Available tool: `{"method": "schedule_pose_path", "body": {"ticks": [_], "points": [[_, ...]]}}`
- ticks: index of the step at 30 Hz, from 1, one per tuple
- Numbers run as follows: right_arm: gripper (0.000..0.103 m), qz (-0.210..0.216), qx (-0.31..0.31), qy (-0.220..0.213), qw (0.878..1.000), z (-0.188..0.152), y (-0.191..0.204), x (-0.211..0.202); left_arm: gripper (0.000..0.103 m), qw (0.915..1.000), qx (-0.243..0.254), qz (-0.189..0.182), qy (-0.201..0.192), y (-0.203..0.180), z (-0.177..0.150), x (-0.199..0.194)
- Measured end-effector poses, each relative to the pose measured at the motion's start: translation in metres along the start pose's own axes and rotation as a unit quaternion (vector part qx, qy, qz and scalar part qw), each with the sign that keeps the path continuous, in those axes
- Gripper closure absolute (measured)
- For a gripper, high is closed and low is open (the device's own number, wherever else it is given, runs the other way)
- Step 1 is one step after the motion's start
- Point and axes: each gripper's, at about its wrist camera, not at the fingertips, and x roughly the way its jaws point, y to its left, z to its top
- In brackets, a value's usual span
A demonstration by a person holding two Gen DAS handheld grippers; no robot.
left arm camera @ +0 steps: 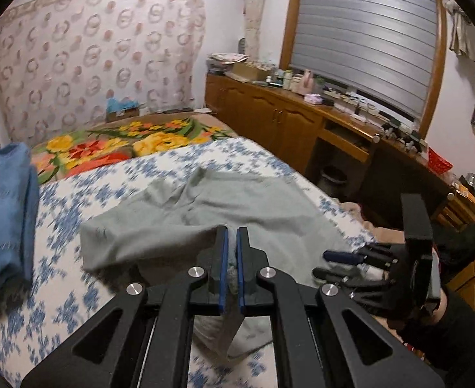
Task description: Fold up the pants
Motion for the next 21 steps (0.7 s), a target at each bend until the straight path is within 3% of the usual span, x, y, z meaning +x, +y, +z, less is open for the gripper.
{"method": "schedule_pose_path", "body": {"ticks": [11, 18, 19, 21], "points": [[0.071, -0.012, 0.005, -0.012, 1.0, -0.008, 0.0, -0.01, 0.097, 0.9988, 0.032, -0.037, 0.003, -0.038, 0.032, 0.024], [0.071, -0.012, 0.017, -0.021, 1.0, -0.016, 0.0, -0.017, 0.097, 0.9978, 0.038, -0.051, 0.018, -0.047, 0.025, 0.037], [0.071, -0.012, 0.019, -0.021, 1.0, -0.016, 0.0, -0.017, 0.093, 0.9979, 0.038, -0.05, 0.019, -0.047, 0.023, 0.037], [0.071, -0.01, 0.024, -0.021, 0.999, -0.015, -0.003, -0.017, 0.076, 0.9981, 0.037, -0.045, 0.02, -0.045, 0.019, 0.037]]}}
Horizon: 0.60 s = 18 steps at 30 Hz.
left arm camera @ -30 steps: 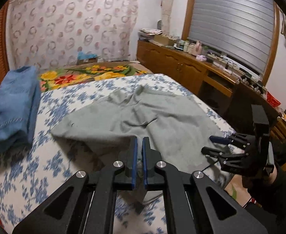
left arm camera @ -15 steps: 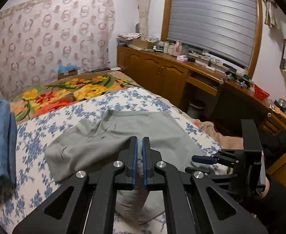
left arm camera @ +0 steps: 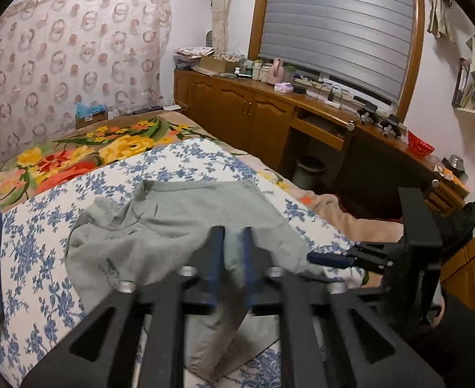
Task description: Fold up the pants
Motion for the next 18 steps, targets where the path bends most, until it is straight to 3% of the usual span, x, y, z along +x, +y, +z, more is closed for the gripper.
{"method": "schedule_pose_path", "body": {"ticks": [1, 4, 7, 18], "points": [[0.071, 0.0, 0.002, 0.0, 1.0, 0.0, 0.0, 0.001, 0.062, 1.0, -0.003, 0.001, -0.002, 0.002, -0.003, -0.001], [0.071, 0.001, 0.007, -0.001, 1.0, 0.002, -0.003, 0.002, 0.049, 0.9998, -0.01, 0.017, -0.004, 0.01, -0.01, -0.003], [0.071, 0.0, 0.007, -0.002, 1.0, 0.005, -0.003, 0.004, 0.024, 0.9994, -0.021, 0.027, 0.004, 0.021, -0.019, -0.001], [0.071, 0.012, -0.018, 0.005, 1.0, 0.022, 0.0, 0.02, 0.024, 0.9947, -0.047, 0.065, 0.063, 0.049, -0.068, 0.022]]}}
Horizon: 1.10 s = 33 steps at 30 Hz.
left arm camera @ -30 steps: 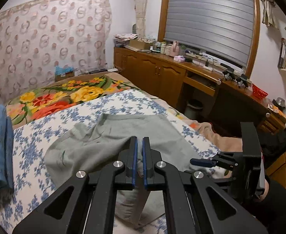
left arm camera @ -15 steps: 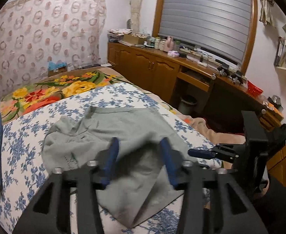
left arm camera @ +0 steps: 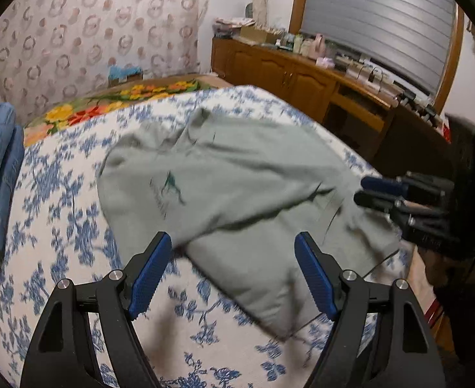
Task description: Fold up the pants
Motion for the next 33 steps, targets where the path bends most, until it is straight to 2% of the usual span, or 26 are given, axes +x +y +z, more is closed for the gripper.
{"method": "schedule_pose_path", "body": {"ticks": [4, 10, 13, 15, 21, 25, 29, 33], "points": [[0.075, 0.012, -0.012, 0.013, 1.0, 0.006, 0.003, 0.013, 0.024, 1.0, -0.003, 0.007, 0.004, 0.002, -0.011, 0.003], [0.076, 0.012, -0.012, 0.04, 0.999, 0.014, 0.0, 0.034, 0.024, 0.9998, -0.011, 0.011, 0.007, 0.007, -0.018, 0.005], [0.09, 0.022, -0.009, 0.053, 0.998, 0.016, 0.0, 0.041, 0.024, 0.9998, -0.016, 0.012, 0.008, 0.009, -0.02, 0.006], [0.097, 0.026, -0.011, 0.046, 0.999, 0.019, 0.002, 0.038, 0.024, 0.9998, -0.016, 0.013, 0.007, 0.01, -0.021, 0.006], [0.098, 0.038, -0.015, -0.01, 0.999, 0.02, 0.009, 0.002, 0.024, 0.9998, -0.015, 0.012, 0.0, 0.007, -0.023, 0.002], [0.098, 0.03, -0.019, -0.042, 0.998, 0.019, 0.013, -0.027, 0.024, 0.9999, -0.012, 0.008, -0.009, 0.004, -0.021, -0.003], [0.098, 0.02, -0.022, -0.058, 0.998, 0.009, 0.014, -0.049, 0.024, 0.9998, -0.01, 0.005, -0.014, 0.002, -0.02, -0.008], [0.098, 0.01, -0.017, -0.057, 0.998, 0.0, 0.01, -0.061, 0.024, 0.9998, -0.007, 0.001, -0.016, -0.002, -0.019, -0.008]]}}
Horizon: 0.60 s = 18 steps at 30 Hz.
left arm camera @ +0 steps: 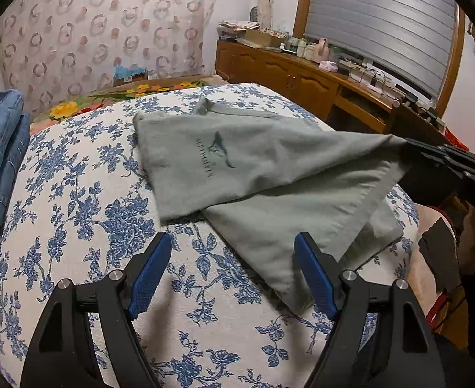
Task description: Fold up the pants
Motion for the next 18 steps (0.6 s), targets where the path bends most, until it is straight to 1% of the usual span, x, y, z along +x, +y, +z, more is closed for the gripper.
{"method": "schedule_pose_path", "body": {"ticks": [4, 8, 11, 18], "points": [[0.098, -0.009, 0.001, 0.006, 1.0, -0.007, 0.0, -0.01, 0.024, 1.0, 0.005, -0.004, 0.005, -0.005, -0.001, 0.003], [0.098, -0.031, 0.001, 0.013, 0.999, -0.012, 0.002, -0.018, 0.024, 0.9998, 0.01, -0.009, 0.013, -0.008, -0.002, 0.007], [0.098, -0.04, -0.003, 0.029, 0.999, -0.019, 0.003, -0.019, 0.024, 0.9997, 0.015, -0.01, 0.014, -0.012, -0.003, 0.008], [0.098, -0.037, 0.014, 0.065, 0.997, -0.031, -0.003, -0.012, 0.024, 0.9995, 0.02, -0.008, 0.023, -0.017, -0.005, 0.012]]}}
